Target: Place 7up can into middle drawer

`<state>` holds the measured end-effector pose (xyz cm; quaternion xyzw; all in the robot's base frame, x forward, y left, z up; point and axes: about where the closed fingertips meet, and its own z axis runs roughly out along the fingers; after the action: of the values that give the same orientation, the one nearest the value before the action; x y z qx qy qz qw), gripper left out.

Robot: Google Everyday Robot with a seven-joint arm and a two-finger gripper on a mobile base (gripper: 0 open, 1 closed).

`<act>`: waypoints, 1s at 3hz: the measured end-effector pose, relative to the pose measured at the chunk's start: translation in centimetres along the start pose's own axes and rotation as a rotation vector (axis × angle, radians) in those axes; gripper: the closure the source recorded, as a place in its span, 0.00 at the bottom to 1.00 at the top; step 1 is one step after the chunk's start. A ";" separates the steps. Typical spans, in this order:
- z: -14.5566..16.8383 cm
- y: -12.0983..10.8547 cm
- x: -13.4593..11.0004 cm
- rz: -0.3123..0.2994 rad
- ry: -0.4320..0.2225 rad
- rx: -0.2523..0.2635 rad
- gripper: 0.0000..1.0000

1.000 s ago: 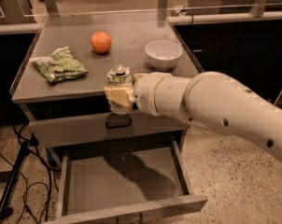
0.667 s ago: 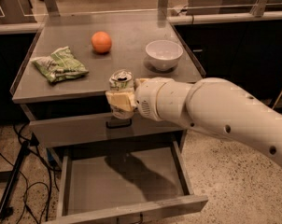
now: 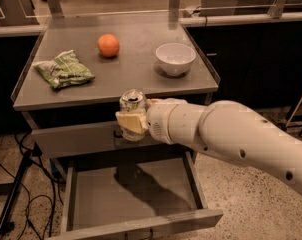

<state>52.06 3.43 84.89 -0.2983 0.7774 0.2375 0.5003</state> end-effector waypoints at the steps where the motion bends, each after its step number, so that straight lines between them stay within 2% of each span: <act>1: 0.6 0.0 3.5 0.005 0.012 -0.012 1.00; 2: 1.7 0.0 7.7 0.044 0.024 -0.031 1.00; 3: 1.7 0.1 7.7 0.044 0.024 -0.031 1.00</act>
Offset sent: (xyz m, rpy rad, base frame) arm -0.0208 -0.0115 -0.1227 0.0415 0.0905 0.0089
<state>50.62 2.88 77.17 -0.2917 0.7860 0.2568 0.4808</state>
